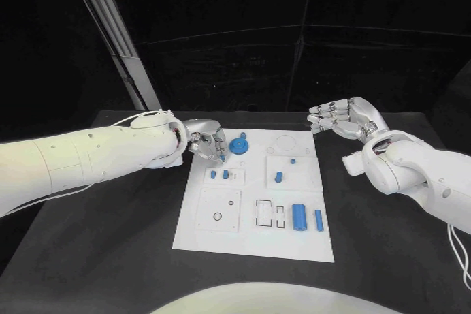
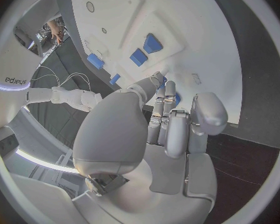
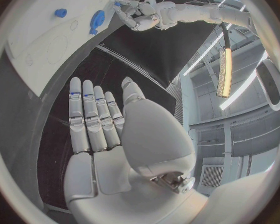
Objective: Assemble the parts on the task board
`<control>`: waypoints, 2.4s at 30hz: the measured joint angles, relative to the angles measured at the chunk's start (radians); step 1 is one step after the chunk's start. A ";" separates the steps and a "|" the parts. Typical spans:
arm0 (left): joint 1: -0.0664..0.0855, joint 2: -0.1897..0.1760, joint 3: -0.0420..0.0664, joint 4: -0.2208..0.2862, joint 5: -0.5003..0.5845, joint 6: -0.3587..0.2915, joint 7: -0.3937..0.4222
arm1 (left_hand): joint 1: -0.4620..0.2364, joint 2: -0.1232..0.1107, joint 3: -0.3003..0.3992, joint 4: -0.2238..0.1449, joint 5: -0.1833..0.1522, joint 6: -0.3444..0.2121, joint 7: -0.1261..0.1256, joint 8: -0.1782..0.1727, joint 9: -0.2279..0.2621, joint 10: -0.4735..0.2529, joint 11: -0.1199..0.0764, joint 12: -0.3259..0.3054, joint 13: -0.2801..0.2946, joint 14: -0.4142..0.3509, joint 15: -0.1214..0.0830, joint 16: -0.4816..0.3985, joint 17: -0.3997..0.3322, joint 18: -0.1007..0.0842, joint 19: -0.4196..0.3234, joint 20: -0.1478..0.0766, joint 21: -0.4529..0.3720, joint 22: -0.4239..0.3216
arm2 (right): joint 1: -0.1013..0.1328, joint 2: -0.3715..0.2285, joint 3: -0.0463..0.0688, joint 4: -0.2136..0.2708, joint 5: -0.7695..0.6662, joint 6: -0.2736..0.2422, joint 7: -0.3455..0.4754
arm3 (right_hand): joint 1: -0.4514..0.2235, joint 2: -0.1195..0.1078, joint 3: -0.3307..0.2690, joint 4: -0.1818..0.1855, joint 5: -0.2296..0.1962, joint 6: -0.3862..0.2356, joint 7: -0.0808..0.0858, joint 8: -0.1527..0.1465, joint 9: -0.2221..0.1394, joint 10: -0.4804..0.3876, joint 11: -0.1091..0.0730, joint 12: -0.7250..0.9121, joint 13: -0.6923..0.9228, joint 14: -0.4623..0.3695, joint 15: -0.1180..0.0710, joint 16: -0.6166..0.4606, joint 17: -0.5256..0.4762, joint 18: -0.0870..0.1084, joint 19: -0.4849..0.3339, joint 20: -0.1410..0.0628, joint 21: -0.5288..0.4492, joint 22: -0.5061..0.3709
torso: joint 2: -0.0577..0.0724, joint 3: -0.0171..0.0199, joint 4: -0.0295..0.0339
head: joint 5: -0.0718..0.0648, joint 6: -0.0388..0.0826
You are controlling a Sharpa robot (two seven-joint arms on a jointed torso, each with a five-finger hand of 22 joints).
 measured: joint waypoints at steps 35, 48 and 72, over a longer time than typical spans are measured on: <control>0.001 0.012 0.000 -0.011 0.003 0.044 -0.015 | -0.014 -0.007 0.003 -0.003 0.000 -0.010 0.010 -0.029 -0.002 -0.011 0.011 -0.029 -0.001 0.000 0.000 -0.009 -0.022 0.000 -0.005 0.005 -0.019 -0.020 | 0.000 0.000 0.000 0.002 0.000 0.000 0.001 | 0.004 0.004 -0.003 -0.003 0.000 0.000 0.000 0.000 0.000 0.000 0.000 0.004 0.000 0.000 0.000 0.000 -0.002 0.000 0.003 0.003 -0.007 -0.002 | 0.000 -0.0005 0.0007 | 0.000 -0.002; 0.000 0.015 0.000 -0.017 0.003 0.065 -0.036 | -0.018 -0.011 0.005 -0.005 0.000 -0.068 0.014 -0.081 -0.005 -0.026 0.018 -0.043 -0.002 -0.004 0.004 -0.012 -0.035 0.000 -0.014 0.014 -0.031 -0.033 | 0.000 -0.001 0.000 0.003 0.000 0.000 0.001 | 0.004 0.004 -0.003 -0.003 0.000 0.000 0.000 0.000 0.000 0.000 0.000 0.004 0.000 0.000 0.000 0.000 -0.002 0.000 0.003 0.003 -0.007 -0.002 | -0.001 -0.0001 0.0006 | 0.000 -0.001; 0.004 -0.057 0.000 -0.011 0.265 -0.017 0.038 | -0.018 -0.011 0.016 -0.016 0.000 -0.070 0.035 -0.100 -0.002 -0.032 0.029 -0.047 0.004 0.000 0.015 -0.048 -0.105 0.000 -0.059 0.022 -0.122 -0.121 | 0.000 -0.002 0.000 0.009 -0.424 0.148 -0.165 | 0.100 -0.003 0.061 -0.099 -0.026 0.114 -0.073 0.021 0.007 0.125 -0.088 0.036 0.000 0.317 -0.124 0.187 0.096 0.000 0.263 -0.121 0.202 0.109 | -0.001 -0.0010 0.0001 | -0.020 0.011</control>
